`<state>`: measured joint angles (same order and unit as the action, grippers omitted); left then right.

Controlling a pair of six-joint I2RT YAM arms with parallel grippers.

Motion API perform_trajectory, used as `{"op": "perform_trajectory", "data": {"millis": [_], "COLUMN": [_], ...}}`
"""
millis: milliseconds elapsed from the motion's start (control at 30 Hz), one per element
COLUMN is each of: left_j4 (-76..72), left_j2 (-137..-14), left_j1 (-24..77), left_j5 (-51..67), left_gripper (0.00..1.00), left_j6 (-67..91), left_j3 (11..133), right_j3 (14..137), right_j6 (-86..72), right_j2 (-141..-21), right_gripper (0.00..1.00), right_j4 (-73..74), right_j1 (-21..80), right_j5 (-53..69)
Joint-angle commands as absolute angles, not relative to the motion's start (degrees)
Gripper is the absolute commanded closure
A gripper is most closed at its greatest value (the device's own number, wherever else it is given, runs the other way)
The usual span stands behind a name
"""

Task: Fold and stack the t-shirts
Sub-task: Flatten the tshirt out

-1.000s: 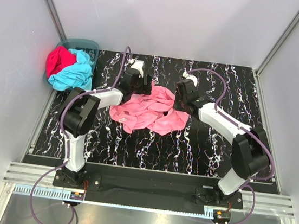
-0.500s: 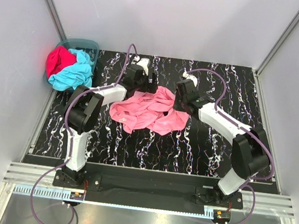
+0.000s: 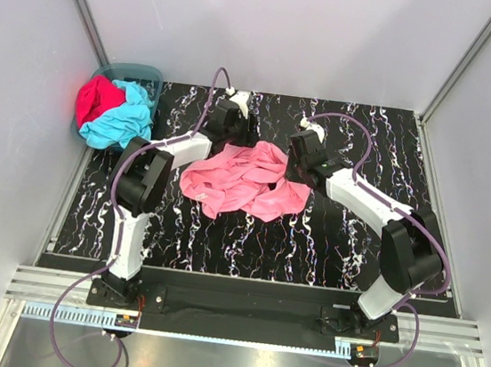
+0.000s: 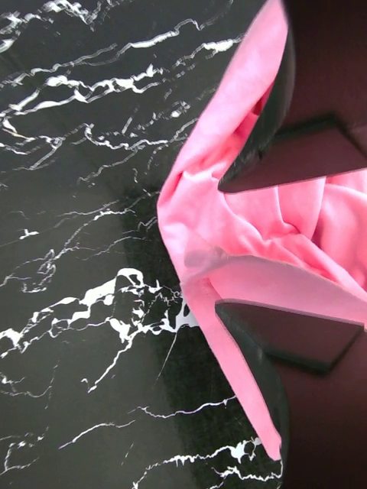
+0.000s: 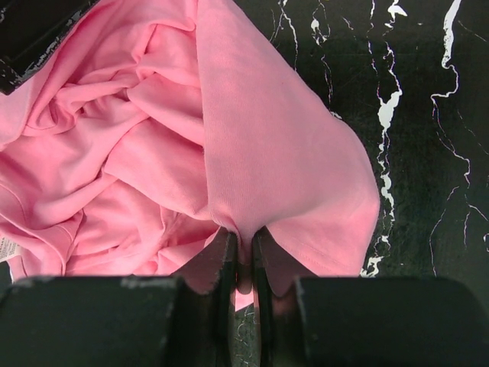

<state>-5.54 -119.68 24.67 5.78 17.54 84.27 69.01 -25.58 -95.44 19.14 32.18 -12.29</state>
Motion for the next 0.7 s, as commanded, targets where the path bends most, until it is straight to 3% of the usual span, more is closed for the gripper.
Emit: {"op": "perform_trajectory", "data": {"millis": [0,200,300,333,600,667], "left_j4": [-5.54,-4.84,-4.75,-4.66,-4.31,-4.31], "left_j2": [-120.50,-120.41,-120.41,-120.50,-117.96,-116.81], "left_j1": [24.52,24.61,24.52,24.52,24.52,24.52], "left_j5": [7.38,7.21,7.03,6.68,4.84,4.40], "left_gripper": [0.40,0.42,0.91,1.00,1.00,1.00], "left_j6": [16.79,16.26,16.26,16.35,15.47,14.59], "left_j3": [86.40,86.31,86.57,86.75,85.00,84.03], "right_j3": [68.56,68.29,67.85,67.59,66.62,66.36], "right_j6": [-26.19,-26.19,-26.28,-26.28,-26.19,-26.10], "right_j2": [-93.52,-92.37,-91.93,-91.93,-92.99,-93.60], "right_gripper": [0.97,0.97,0.98,0.98,0.97,0.84], "right_j4": [16.88,16.96,16.88,16.96,16.09,15.56], "right_j1": [31.73,31.64,31.64,31.64,31.47,31.20], "right_j5": [-11.51,-11.43,-11.43,-11.43,-12.04,-11.78]}}
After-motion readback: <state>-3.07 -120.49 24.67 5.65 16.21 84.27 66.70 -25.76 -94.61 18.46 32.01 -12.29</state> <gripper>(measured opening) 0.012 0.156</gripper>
